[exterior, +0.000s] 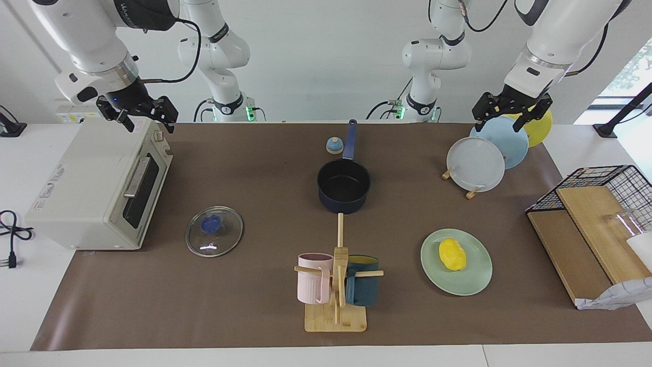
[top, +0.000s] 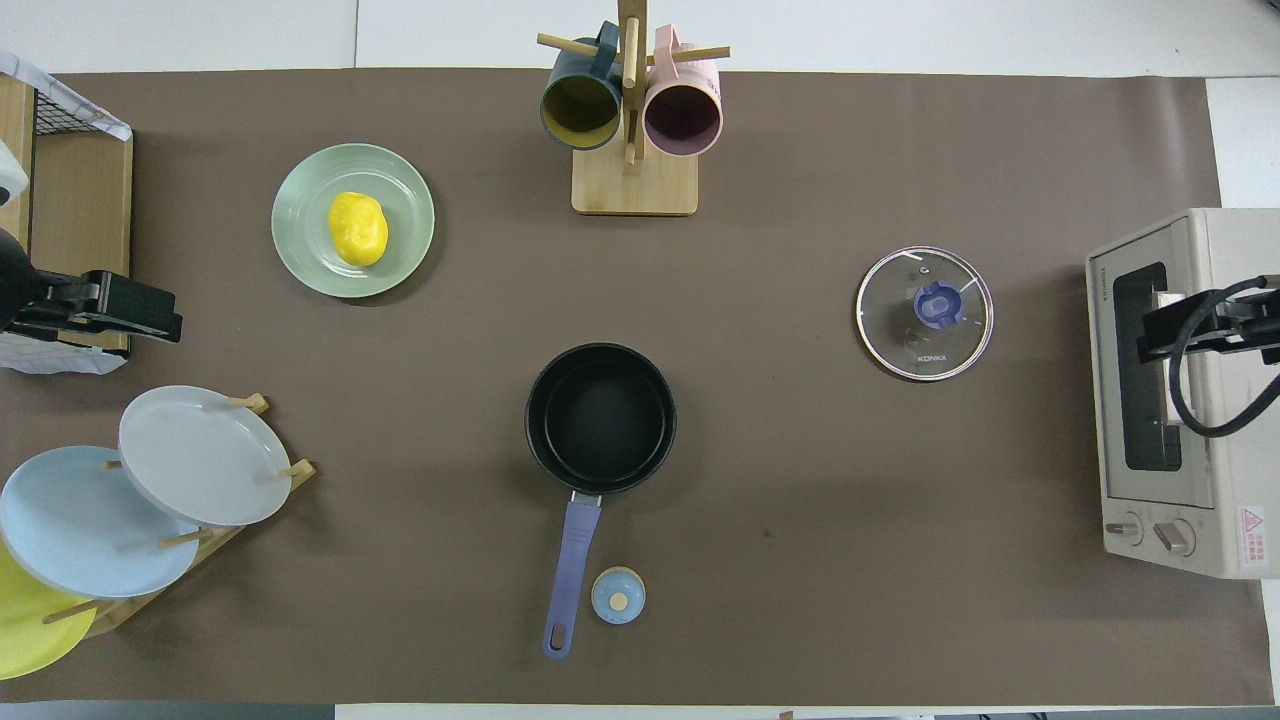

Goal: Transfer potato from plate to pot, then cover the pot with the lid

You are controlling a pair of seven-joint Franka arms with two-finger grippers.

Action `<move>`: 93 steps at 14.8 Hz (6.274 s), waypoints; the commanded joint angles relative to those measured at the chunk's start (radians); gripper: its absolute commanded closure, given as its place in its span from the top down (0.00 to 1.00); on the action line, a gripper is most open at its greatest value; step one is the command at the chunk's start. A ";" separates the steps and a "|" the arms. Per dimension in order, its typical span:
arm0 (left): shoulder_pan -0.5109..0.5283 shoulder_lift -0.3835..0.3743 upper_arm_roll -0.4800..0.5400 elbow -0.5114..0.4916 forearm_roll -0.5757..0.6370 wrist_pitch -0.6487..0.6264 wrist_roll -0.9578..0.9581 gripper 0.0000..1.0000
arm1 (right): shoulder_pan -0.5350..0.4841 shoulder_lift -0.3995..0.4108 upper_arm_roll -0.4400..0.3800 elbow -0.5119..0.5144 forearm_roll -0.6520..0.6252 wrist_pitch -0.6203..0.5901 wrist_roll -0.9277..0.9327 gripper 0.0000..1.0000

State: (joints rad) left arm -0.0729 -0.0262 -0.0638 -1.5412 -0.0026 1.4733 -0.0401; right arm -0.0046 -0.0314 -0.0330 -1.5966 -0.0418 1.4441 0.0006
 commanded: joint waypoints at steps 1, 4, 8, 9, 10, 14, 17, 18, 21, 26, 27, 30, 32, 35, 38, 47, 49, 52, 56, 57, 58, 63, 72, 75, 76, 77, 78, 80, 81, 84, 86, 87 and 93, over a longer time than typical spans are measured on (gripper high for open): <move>-0.002 -0.026 0.007 -0.019 -0.017 -0.010 -0.009 1.00 | -0.009 -0.018 0.002 -0.022 0.019 0.012 -0.013 1.00; -0.001 -0.027 0.010 -0.023 -0.023 -0.008 -0.001 1.00 | -0.009 -0.018 0.002 -0.022 0.019 0.012 -0.014 1.00; 0.002 -0.037 0.010 -0.043 -0.023 0.008 -0.004 1.00 | -0.009 -0.018 0.002 -0.022 0.019 0.012 -0.014 1.00; 0.001 -0.037 0.010 -0.043 -0.025 0.024 -0.004 1.00 | -0.009 -0.018 0.002 -0.022 0.019 0.010 -0.013 1.00; -0.007 -0.034 0.010 -0.045 -0.025 0.062 -0.001 1.00 | -0.009 -0.016 0.002 -0.022 0.019 0.012 -0.013 1.00; -0.011 0.040 0.009 -0.011 -0.043 0.091 -0.007 1.00 | -0.009 -0.016 0.002 -0.022 0.019 0.012 -0.013 1.00; -0.013 0.156 0.002 0.029 -0.063 0.169 -0.010 1.00 | -0.009 -0.018 0.002 -0.022 0.020 0.012 -0.013 1.00; -0.013 0.198 0.002 0.032 -0.069 0.212 -0.010 1.00 | -0.009 -0.016 0.002 -0.022 0.019 0.012 -0.013 1.00; -0.027 0.354 0.001 0.069 -0.068 0.370 -0.010 1.00 | -0.009 -0.016 0.002 -0.022 0.019 0.012 -0.013 1.00; -0.064 0.500 0.004 0.061 -0.010 0.582 -0.014 1.00 | -0.008 -0.018 0.004 -0.022 0.019 0.006 -0.016 1.00; -0.064 0.517 0.004 0.056 0.015 0.611 -0.021 1.00 | -0.003 -0.018 0.004 -0.025 0.019 0.004 -0.019 1.00; -0.062 0.548 0.010 0.055 0.023 0.644 -0.029 1.00 | 0.003 -0.018 0.011 -0.025 0.019 0.009 -0.016 1.00; -0.064 0.566 0.010 0.046 0.042 0.650 -0.043 1.00 | 0.003 -0.019 0.013 -0.026 0.020 0.012 -0.021 1.00; -0.064 0.583 0.010 0.010 0.076 0.734 -0.119 1.00 | 0.006 -0.060 0.015 -0.144 0.069 0.163 -0.042 1.00; -0.058 0.586 0.010 0.009 0.076 0.743 -0.121 1.00 | 0.064 -0.090 0.016 -0.296 0.076 0.353 -0.036 1.00; -0.056 0.585 0.012 -0.051 0.078 0.809 -0.138 0.97 | 0.113 0.168 0.016 -0.353 0.071 0.700 -0.044 1.00; -0.053 0.583 0.010 -0.046 0.078 0.802 -0.135 0.59 | 0.121 0.198 0.016 -0.370 0.062 0.768 -0.079 1.00; -0.051 0.583 0.010 -0.039 0.078 0.797 -0.132 0.00 | 0.117 0.237 0.016 -0.384 0.062 0.803 -0.143 1.00; -0.050 0.518 0.007 -0.001 0.067 0.706 -0.132 0.00 | 0.117 0.263 0.016 -0.405 0.062 0.842 -0.211 1.00; -0.054 0.456 0.004 0.000 0.059 0.644 -0.139 0.00 | 0.115 0.268 0.016 -0.405 0.062 0.846 -0.215 1.00; -0.061 0.398 0.004 0.000 0.020 0.575 -0.142 0.00 | 0.115 0.274 0.016 -0.405 0.062 0.864 -0.215 1.00; -0.174 0.137 -0.010 -0.063 -0.077 0.306 -0.343 0.00 | 0.092 0.303 0.015 -0.405 0.062 0.904 -0.215 1.00; -0.505 0.061 -0.008 -0.420 -0.077 0.640 -0.626 0.00 | 0.080 0.309 0.016 -0.414 0.062 0.900 -0.212 0.77; -0.537 0.092 -0.007 -0.502 -0.077 0.757 -0.627 0.00 | 0.080 0.308 0.016 -0.417 0.063 0.901 -0.212 0.75; -0.550 0.103 -0.007 -0.505 -0.077 0.768 -0.632 0.00 | 0.080 0.308 0.016 -0.419 0.062 0.901 -0.214 0.69; -0.553 0.106 -0.007 -0.507 -0.077 0.775 -0.636 0.00 | 0.080 0.308 0.016 -0.417 0.062 0.898 -0.214 0.59; -0.553 0.109 -0.007 -0.508 -0.076 0.776 -0.638 0.00 | 0.080 0.308 0.016 -0.417 0.062 0.897 -0.214 0.53; -0.555 0.112 -0.007 -0.533 -0.068 0.786 -0.636 0.00 | 0.081 0.308 0.016 -0.410 0.062 0.885 -0.214 0.45; -0.562 0.126 -0.007 -0.546 -0.065 0.812 -0.635 0.00 | 0.081 0.308 0.016 -0.404 0.062 0.875 -0.212 0.45; -0.574 0.161 -0.005 -0.551 -0.057 0.857 -0.638 0.00 | 0.094 0.306 0.016 -0.361 0.071 0.814 -0.203 0.45; -0.576 0.176 -0.005 -0.551 -0.056 0.869 -0.638 0.00 | 0.107 0.303 0.018 -0.319 0.074 0.758 -0.179 0.44; -0.581 0.186 -0.005 -0.551 -0.047 0.877 -0.639 0.00 | 0.123 0.300 0.018 -0.298 0.074 0.730 -0.163 0.38; -0.605 0.239 -0.004 -0.559 -0.020 0.937 -0.664 0.00 | 0.198 0.285 0.018 -0.125 0.072 0.485 -0.053 0.16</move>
State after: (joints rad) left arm -0.6555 0.2118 -0.0873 -2.0829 -0.0535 2.3754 -0.6780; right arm 0.1855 0.2684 -0.0184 -1.7926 0.0203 2.0254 -0.0754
